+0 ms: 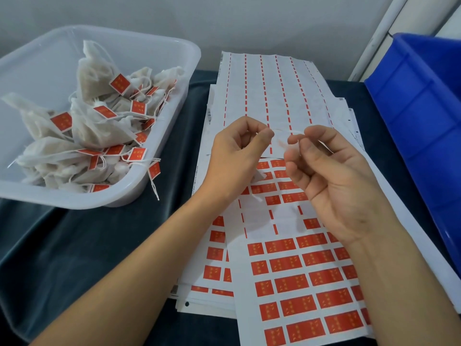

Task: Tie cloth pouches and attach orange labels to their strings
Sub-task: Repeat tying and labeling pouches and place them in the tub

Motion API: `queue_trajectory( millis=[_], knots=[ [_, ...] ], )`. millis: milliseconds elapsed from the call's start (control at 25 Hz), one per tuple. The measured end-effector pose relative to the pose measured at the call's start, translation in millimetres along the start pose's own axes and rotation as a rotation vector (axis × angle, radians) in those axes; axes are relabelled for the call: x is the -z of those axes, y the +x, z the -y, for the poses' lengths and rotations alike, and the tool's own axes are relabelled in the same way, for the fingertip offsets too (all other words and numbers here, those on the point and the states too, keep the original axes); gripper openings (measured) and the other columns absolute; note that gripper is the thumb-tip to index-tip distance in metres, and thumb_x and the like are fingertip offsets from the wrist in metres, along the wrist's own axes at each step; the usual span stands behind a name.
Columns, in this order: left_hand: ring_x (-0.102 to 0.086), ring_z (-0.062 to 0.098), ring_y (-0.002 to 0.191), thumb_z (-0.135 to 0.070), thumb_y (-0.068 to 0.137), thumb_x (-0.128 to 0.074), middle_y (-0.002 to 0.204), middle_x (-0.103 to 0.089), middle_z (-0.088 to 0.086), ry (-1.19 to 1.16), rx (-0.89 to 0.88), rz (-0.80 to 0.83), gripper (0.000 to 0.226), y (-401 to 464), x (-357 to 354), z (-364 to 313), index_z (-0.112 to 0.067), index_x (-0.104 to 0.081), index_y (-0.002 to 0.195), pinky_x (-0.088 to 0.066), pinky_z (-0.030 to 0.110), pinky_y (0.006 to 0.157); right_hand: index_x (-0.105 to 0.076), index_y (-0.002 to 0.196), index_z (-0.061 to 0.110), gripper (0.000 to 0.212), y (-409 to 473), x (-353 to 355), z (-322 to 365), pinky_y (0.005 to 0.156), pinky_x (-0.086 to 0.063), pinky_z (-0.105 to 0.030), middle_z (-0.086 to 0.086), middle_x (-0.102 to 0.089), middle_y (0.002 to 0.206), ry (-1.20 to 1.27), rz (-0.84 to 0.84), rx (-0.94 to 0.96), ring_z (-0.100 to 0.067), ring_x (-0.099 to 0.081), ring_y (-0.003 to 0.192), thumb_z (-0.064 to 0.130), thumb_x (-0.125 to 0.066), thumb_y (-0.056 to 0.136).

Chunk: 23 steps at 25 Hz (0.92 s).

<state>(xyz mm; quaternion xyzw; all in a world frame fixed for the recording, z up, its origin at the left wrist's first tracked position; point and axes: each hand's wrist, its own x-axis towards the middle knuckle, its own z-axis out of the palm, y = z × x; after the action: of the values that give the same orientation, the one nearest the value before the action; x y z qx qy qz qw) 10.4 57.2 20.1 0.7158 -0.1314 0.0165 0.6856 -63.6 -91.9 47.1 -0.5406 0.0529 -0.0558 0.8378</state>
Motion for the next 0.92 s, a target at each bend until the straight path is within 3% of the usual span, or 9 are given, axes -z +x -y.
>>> queue_trajectory(
  millis=[200,360,480,720,920],
  knots=[
    [-0.054,0.010,0.059,-0.020,0.104,-0.065,0.068,-0.062,-0.007,0.011,0.010,0.020,0.013,-1,-1,-3,-0.017,-0.070,0.092,-0.053,0.021,0.057,-0.067,0.116,0.011,0.021,0,1,1,0.089,-0.059,-0.032,-0.011,-0.074,0.113,-0.094,-0.043,0.123,-0.028,-0.073,0.107,0.015,-0.064,0.096],
    [-0.058,0.001,0.062,-0.023,0.104,-0.064,0.069,-0.065,-0.016,0.060,0.009,0.057,0.014,-3,-2,-5,-0.022,-0.071,0.092,-0.051,0.014,0.062,-0.066,0.119,0.017,0.018,0,-3,-1,0.086,-0.062,-0.035,-0.004,-0.077,0.107,-0.302,-0.152,0.283,-0.026,-0.075,0.102,0.016,-0.061,0.102],
    [-0.061,-0.001,0.064,-0.024,0.105,-0.062,0.069,-0.066,-0.023,0.100,0.015,0.088,0.015,-4,-3,-7,-0.026,-0.072,0.093,-0.050,0.012,0.061,-0.062,0.126,0.019,0.032,1,-7,-2,0.082,-0.062,-0.032,0.003,-0.075,0.112,-0.407,-0.172,0.405,-0.023,-0.074,0.103,0.010,-0.068,0.096],
    [-0.060,0.000,0.063,-0.021,0.105,-0.061,0.067,-0.064,-0.024,0.099,-0.002,0.101,0.017,-6,-3,-11,-0.024,-0.073,0.093,-0.049,0.012,0.058,-0.061,0.132,0.025,0.043,3,-9,-3,0.078,-0.061,-0.023,0.012,-0.072,0.118,-0.483,-0.193,0.415,-0.016,-0.075,0.097,0.011,-0.072,0.094],
    [-0.062,-0.001,0.064,-0.018,0.105,-0.061,0.068,-0.065,-0.024,0.069,0.002,0.101,0.018,-8,-3,-13,-0.023,-0.072,0.091,-0.050,0.013,0.063,-0.065,0.127,0.027,0.033,2,-12,-11,0.077,-0.060,-0.020,0.016,-0.073,0.113,-0.622,-0.216,0.452,-0.013,-0.074,0.095,0.019,-0.072,0.095]
  ],
)
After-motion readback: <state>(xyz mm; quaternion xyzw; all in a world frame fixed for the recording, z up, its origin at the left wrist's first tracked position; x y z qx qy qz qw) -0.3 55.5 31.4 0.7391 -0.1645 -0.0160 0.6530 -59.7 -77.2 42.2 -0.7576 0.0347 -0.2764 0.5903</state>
